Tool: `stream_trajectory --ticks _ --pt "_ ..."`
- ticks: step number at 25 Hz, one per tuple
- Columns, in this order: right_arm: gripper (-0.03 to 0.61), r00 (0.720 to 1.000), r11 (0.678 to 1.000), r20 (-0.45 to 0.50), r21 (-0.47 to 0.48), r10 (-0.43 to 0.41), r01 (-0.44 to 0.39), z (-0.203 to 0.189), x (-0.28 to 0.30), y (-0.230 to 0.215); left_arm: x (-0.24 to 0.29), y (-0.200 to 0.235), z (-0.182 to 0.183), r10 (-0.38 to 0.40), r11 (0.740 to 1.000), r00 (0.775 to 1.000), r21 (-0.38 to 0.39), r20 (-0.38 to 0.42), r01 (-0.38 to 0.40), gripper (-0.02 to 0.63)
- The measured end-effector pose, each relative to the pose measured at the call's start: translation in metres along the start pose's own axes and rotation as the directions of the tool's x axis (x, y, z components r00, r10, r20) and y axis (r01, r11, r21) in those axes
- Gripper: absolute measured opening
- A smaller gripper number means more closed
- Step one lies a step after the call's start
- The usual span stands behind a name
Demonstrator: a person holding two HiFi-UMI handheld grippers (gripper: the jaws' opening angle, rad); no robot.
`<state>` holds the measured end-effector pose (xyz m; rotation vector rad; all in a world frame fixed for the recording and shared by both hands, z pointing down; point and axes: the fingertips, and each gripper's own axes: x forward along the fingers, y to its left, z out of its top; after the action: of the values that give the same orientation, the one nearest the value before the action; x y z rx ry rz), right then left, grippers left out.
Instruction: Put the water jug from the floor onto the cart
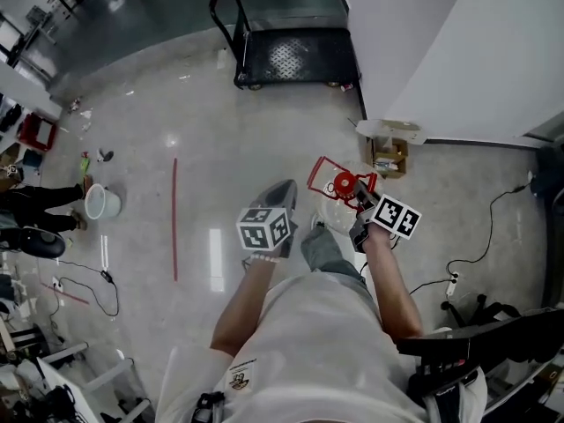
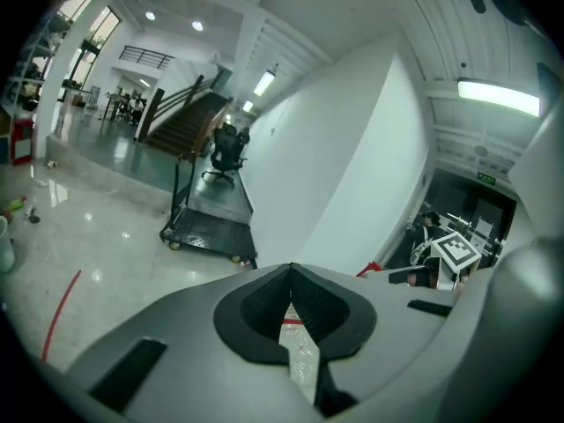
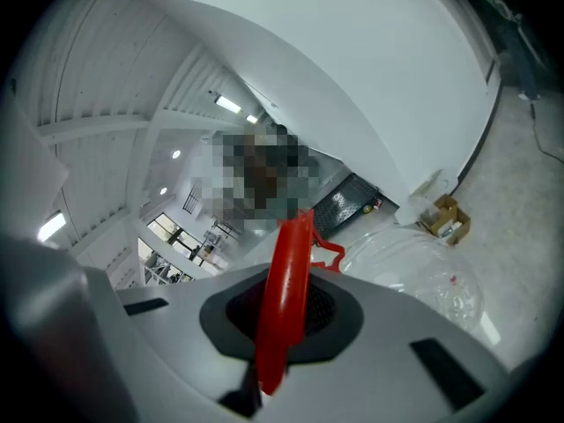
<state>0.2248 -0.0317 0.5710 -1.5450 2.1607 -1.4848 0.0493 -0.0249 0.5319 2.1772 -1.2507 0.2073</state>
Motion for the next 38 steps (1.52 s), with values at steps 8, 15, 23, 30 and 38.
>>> stream_trajectory --ticks 8,15,23,30,38 --pt "0.015 0.997 0.998 -0.045 0.0 0.064 -0.064 0.095 0.095 0.002 0.11 0.018 0.09 0.03 0.999 0.999 0.018 0.011 -0.03 0.001" --pt "0.015 0.993 0.994 -0.048 -0.023 0.103 -0.104 0.173 0.167 -0.005 0.188 0.035 0.141 0.054 0.998 0.998 0.024 0.038 -0.055 0.001" --pt "0.015 0.995 0.996 -0.059 -0.04 0.076 -0.078 0.228 0.249 -0.009 0.242 0.086 0.19 0.074 0.997 0.996 -0.005 0.051 -0.074 0.0" --pt "0.015 0.999 1.0 -0.046 -0.006 0.025 -0.025 0.28 0.347 -0.024 0.337 0.149 0.238 0.025 1.0 0.999 -0.01 0.023 -0.025 0.0" --pt "0.015 1.0 0.998 -0.017 0.05 -0.023 0.024 0.347 0.459 -0.006 0.425 0.224 0.322 -0.024 1.0 0.999 0.0 -0.023 0.024 0.0"
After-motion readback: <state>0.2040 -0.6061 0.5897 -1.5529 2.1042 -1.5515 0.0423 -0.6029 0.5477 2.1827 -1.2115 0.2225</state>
